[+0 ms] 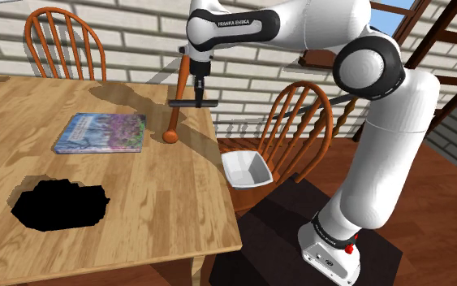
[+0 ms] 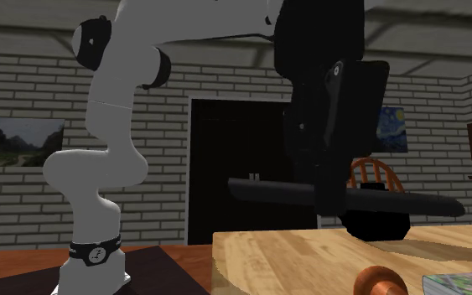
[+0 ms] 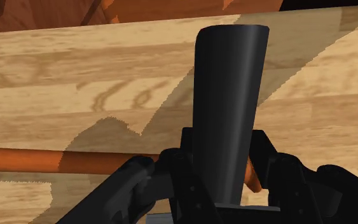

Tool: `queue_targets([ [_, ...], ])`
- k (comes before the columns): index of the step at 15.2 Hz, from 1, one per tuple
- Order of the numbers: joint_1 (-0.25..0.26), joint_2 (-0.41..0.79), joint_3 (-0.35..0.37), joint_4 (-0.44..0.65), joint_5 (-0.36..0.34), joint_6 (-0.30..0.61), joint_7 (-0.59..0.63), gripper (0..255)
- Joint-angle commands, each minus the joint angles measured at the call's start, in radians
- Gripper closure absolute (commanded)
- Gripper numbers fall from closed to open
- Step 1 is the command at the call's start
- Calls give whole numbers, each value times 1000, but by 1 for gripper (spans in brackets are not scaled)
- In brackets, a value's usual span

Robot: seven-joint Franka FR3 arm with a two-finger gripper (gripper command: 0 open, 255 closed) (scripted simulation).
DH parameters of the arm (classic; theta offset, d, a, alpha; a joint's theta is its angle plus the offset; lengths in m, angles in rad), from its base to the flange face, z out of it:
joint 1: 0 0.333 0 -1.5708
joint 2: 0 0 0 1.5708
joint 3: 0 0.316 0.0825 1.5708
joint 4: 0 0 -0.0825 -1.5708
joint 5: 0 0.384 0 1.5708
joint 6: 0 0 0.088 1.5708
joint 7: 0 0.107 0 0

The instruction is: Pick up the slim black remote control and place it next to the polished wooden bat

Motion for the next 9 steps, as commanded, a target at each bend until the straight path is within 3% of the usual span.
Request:
queue_targets([
  [1,-24,40,-14,53,-1,-15,-39,255],
  [9,-24,58,-15,-29,-2,85,-42,255],
])
